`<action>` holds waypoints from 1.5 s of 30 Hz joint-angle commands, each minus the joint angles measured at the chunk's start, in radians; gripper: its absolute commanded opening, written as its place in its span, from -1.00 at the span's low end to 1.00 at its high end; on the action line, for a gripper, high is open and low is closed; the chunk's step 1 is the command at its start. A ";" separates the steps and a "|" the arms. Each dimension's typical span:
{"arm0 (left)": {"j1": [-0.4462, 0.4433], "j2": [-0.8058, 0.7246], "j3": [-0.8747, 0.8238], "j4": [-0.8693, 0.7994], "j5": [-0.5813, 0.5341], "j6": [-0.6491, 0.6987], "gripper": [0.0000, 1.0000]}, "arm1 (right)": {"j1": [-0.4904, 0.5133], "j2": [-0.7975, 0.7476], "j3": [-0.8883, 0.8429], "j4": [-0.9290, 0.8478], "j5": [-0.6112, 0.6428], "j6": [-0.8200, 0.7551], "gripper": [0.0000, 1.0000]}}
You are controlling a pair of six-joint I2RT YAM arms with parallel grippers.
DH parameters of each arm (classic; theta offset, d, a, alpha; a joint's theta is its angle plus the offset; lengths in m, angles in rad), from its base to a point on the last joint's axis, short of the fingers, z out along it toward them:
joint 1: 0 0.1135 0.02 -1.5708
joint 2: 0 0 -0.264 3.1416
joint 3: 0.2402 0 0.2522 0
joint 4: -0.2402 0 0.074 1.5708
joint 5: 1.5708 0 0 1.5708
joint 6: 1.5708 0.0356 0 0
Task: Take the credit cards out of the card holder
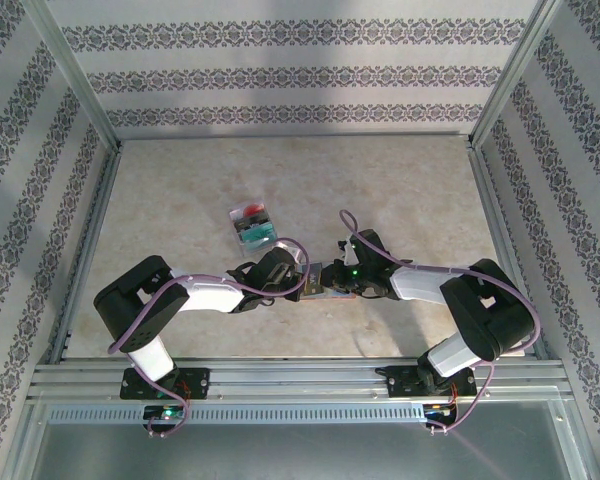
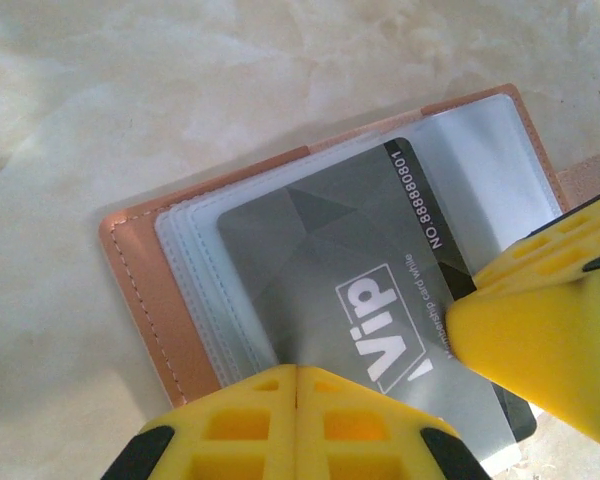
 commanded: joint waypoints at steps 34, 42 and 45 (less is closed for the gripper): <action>0.008 0.010 0.000 -0.108 -0.038 0.004 -0.86 | -0.053 -0.090 -0.087 0.082 -0.040 0.023 -0.75; 0.008 0.010 -0.002 -0.111 -0.040 0.003 -0.86 | -0.061 -0.097 -0.096 0.084 -0.041 0.023 -0.83; 0.008 0.008 -0.002 -0.111 -0.041 0.002 -0.86 | -0.067 -0.101 -0.101 0.083 -0.042 0.023 -0.78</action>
